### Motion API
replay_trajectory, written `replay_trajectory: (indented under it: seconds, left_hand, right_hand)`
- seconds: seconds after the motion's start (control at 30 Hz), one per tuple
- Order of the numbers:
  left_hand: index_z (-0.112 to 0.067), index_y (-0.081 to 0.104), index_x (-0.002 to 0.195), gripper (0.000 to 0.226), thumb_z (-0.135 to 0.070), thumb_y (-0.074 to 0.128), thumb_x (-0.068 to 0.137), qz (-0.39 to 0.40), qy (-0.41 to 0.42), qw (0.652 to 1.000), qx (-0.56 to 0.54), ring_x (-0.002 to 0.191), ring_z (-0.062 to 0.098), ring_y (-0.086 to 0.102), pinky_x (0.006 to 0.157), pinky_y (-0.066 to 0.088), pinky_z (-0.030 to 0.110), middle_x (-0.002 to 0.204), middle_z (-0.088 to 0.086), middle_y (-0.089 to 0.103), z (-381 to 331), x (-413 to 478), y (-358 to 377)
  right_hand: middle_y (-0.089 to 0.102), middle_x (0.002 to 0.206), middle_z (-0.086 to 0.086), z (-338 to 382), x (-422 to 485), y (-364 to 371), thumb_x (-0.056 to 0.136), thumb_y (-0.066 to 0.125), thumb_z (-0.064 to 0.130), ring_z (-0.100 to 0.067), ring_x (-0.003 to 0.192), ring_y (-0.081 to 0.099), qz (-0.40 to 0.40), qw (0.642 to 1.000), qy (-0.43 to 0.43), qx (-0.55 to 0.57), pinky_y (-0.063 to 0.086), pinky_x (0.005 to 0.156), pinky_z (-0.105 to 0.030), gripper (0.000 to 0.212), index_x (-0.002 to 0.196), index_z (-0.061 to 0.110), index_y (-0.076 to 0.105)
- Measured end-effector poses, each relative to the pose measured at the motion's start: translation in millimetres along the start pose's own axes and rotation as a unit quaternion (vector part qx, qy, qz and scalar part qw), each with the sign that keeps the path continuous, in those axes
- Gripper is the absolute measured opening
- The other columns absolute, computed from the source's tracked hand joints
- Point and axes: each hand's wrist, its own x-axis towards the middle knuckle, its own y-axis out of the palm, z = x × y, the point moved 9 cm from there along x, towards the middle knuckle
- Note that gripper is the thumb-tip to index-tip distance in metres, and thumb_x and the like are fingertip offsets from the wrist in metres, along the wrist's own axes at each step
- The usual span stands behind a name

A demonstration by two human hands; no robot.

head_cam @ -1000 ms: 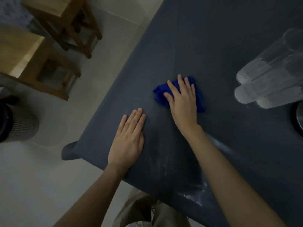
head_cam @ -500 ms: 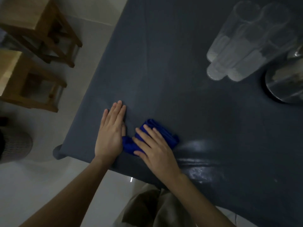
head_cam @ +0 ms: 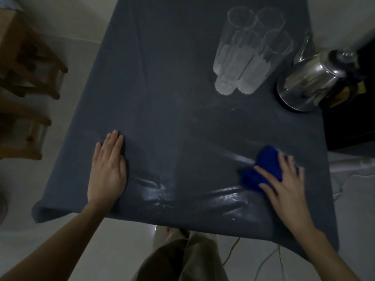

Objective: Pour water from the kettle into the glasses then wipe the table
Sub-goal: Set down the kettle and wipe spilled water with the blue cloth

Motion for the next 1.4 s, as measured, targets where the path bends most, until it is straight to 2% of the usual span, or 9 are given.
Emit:
replay_trajectory:
  seconds: [0.17, 0.3, 0.47, 0.57, 0.67, 0.8, 1.1, 1.23, 1.4]
  left_hand:
    - [-0.004, 0.034, 0.147, 0.053, -0.022, 0.027, 0.098, -0.003, 0.004, 1.0, 0.001, 0.148, 0.023, 0.022, 0.123, 0.01, 0.041, 0.157, 0.012, 0.029, -1, 0, 1]
    - [-0.005, 0.033, 0.148, 0.053, -0.021, 0.029, 0.098, -0.001, 0.005, 1.0, 0.003, 0.148, 0.022, 0.02, 0.123, 0.008, 0.038, 0.158, 0.011, 0.028, 0, 1, 1]
    - [-0.008, 0.029, 0.15, 0.054, -0.026, 0.026, 0.099, 0.009, 0.005, 1.0, 0.006, 0.149, 0.018, 0.016, 0.123, 0.004, 0.035, 0.159, 0.01, 0.025, 1, 0, 2]
    - [-0.007, 0.029, 0.15, 0.054, -0.023, 0.027, 0.098, 0.006, 0.005, 1.0, 0.003, 0.149, 0.019, 0.016, 0.123, 0.006, 0.037, 0.159, 0.011, 0.026, -1, 0, 2]
    - [-0.005, 0.031, 0.149, 0.054, -0.02, 0.029, 0.097, -0.005, 0.007, 1.0, -0.003, 0.148, 0.022, 0.02, 0.123, 0.009, 0.04, 0.158, 0.012, 0.028, 0, 0, 0]
    - [-0.002, 0.035, 0.146, 0.053, -0.019, 0.031, 0.096, -0.015, 0.011, 1.0, -0.008, 0.147, 0.027, 0.023, 0.122, 0.011, 0.043, 0.156, 0.015, 0.031, 1, 0, 0]
    - [-0.002, 0.033, 0.147, 0.056, -0.024, 0.025, 0.096, -0.009, 0.009, 1.0, -0.009, 0.148, 0.028, 0.02, 0.123, 0.001, 0.032, 0.157, 0.016, 0.028, -1, 2, 0]
    - [-0.002, 0.033, 0.147, 0.056, -0.024, 0.024, 0.096, -0.01, 0.007, 1.0, -0.009, 0.147, 0.028, 0.021, 0.123, 0.002, 0.033, 0.157, 0.016, 0.029, -1, 3, 2]
    - [-0.006, 0.031, 0.148, 0.056, -0.026, 0.023, 0.096, -0.013, 0.012, 1.0, -0.007, 0.149, 0.025, 0.018, 0.123, -0.001, 0.029, 0.158, 0.013, 0.027, -2, 2, 1]
  right_hand:
    - [0.016, 0.158, -0.021, -13, 23, -8, 0.094, 0.015, 0.062, -0.04, 0.145, 0.01, -0.024, 0.987, 0.134, 0.09, 0.01, 0.115, -0.063, 0.066, 0.137, 0.027, 0.051]
    - [0.03, 0.153, -0.023, 82, 56, 5, 0.094, 0.033, 0.051, -0.045, 0.141, 0.022, -0.015, 0.996, 0.033, 0.087, 0.019, 0.111, -0.066, 0.052, 0.132, 0.026, 0.058]
    - [0.03, 0.155, -0.017, 240, 54, 31, 0.082, 0.034, 0.077, -0.038, 0.145, 0.019, 0.018, 0.99, -0.102, 0.095, 0.012, 0.116, -0.061, 0.074, 0.128, 0.025, 0.059]
    - [0.04, 0.15, -0.012, 274, 51, 39, 0.088, 0.041, 0.064, -0.035, 0.143, 0.027, 0.019, 0.987, -0.125, 0.098, 0.02, 0.113, -0.061, 0.057, 0.111, 0.019, 0.068]
    - [0.05, 0.143, -0.009, 260, 43, 36, 0.09, 0.053, 0.036, -0.03, 0.139, 0.036, -0.024, 0.98, -0.155, 0.125, 0.025, 0.115, -0.055, 0.036, 0.12, 0.019, 0.063]
    - [0.06, 0.132, -0.001, 203, 19, 16, 0.083, 0.056, 0.021, -0.019, 0.131, 0.046, -0.039, 0.981, -0.146, 0.125, 0.028, 0.115, -0.04, 0.062, 0.144, 0.017, 0.04]
    - [0.049, 0.143, -0.011, -44, -17, -22, 0.089, 0.037, 0.032, -0.032, 0.133, 0.041, -0.086, 0.981, 0.161, 0.06, 0.034, 0.11, -0.049, 0.05, 0.129, 0.012, 0.058]
    - [0.047, 0.145, -0.009, -7, -6, -16, 0.091, 0.05, 0.044, -0.027, 0.137, 0.036, -0.126, 0.971, 0.164, 0.122, 0.033, 0.112, -0.049, 0.048, 0.126, 0.013, 0.059]
    - [0.057, 0.133, -0.008, 134, 18, 8, 0.088, 0.061, 0.042, -0.026, 0.127, 0.045, -0.109, 0.983, -0.043, 0.144, 0.035, 0.109, -0.045, 0.041, 0.115, 0.013, 0.067]
